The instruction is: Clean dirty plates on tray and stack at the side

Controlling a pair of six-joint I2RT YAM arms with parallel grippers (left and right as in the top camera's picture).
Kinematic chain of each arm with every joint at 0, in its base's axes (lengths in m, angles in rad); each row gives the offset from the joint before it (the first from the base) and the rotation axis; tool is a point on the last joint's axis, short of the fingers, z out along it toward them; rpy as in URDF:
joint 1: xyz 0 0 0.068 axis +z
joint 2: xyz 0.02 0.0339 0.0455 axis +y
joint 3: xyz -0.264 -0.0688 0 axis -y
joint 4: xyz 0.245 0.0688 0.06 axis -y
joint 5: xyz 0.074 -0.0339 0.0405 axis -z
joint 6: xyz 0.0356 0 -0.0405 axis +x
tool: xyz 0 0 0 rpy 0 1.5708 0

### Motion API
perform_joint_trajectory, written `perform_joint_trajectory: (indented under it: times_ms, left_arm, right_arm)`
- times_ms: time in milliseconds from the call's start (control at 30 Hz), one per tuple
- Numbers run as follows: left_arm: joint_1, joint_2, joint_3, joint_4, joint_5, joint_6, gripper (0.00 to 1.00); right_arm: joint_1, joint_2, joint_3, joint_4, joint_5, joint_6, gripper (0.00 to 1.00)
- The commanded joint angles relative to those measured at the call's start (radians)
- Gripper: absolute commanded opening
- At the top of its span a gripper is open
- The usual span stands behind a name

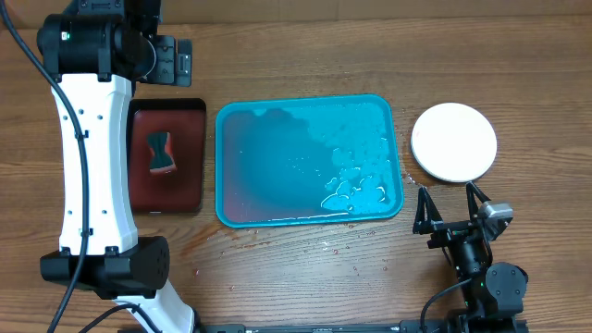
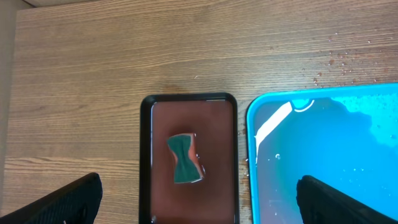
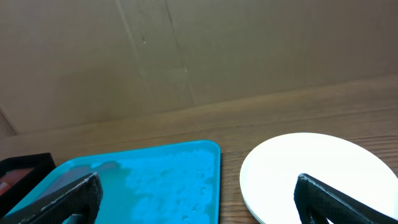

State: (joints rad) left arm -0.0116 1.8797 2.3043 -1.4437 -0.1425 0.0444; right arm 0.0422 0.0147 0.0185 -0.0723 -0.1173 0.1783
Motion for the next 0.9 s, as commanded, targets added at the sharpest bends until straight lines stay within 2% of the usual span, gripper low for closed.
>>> perform_joint_trajectory:
  times_ms: [0, 667, 867]
  left_arm:
    - [-0.004, 0.005, 0.008, 0.004, 0.009, 0.008, 1.0]
    - [-0.004, 0.004, 0.008, 0.004, 0.01, 0.008, 1.0]
    - [-0.016, -0.101, 0.008, 0.016, -0.018, 0.032, 1.0]
  right_arm:
    - [0.008, -0.012, -0.011, 0.003, -0.018, -0.019, 1.0]
    - [0.008, -0.012, -0.011, 0.003, -0.018, -0.019, 1.0]
    - [0.008, -0.012, -0.011, 0.003, -0.018, -0.019, 1.0]
